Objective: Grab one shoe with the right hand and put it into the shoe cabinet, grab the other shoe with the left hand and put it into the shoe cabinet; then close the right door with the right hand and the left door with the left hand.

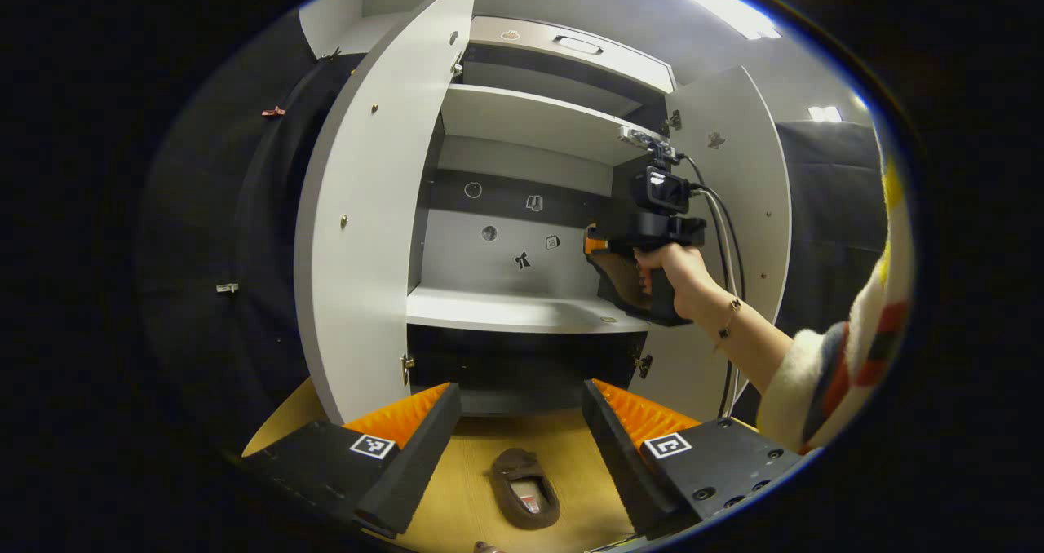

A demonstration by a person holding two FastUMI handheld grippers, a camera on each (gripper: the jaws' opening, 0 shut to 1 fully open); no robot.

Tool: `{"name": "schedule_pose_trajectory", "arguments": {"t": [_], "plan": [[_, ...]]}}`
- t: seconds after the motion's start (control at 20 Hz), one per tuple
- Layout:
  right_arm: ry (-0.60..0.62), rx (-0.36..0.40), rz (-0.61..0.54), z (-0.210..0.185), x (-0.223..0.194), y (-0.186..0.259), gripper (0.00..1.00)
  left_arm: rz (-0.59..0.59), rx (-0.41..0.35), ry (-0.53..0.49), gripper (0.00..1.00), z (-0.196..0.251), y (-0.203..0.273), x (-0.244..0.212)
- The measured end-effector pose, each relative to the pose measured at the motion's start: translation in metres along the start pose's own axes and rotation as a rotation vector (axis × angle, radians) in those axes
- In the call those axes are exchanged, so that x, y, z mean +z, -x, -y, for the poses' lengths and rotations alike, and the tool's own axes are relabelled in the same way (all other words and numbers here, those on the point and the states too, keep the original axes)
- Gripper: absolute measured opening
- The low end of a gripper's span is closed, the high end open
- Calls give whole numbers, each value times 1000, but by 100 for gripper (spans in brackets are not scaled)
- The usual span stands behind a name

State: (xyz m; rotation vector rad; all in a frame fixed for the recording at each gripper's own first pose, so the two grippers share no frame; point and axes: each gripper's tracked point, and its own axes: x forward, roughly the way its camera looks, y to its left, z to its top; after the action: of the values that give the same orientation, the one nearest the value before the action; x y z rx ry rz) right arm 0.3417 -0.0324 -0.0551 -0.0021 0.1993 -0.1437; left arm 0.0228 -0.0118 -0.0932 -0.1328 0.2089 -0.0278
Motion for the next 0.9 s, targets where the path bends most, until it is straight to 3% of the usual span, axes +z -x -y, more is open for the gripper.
{"name": "schedule_pose_trajectory", "arguments": {"t": [0.35, 0.5, 0.7, 0.8, 0.9], "plan": [[-39, -58, -142, 27, -57, -95, 4, -52, 101, 13, 95, -27, -7, -16], [-34, -39, -201, 23, -86, -115, 4, -80, 131, 21, 95, -32, -16, -25], [21, -24, -213, 18, -94, -118, 5, -85, 136, 34, 95, -30, -29, -27], [19, 10, -265, 10, -105, -108, 19, -87, 133, 34, 95, -27, -34, -27], [50, 41, -257, 1, -107, -107, 57, -86, 130, 31, 95, -26, -35, -26]]}}
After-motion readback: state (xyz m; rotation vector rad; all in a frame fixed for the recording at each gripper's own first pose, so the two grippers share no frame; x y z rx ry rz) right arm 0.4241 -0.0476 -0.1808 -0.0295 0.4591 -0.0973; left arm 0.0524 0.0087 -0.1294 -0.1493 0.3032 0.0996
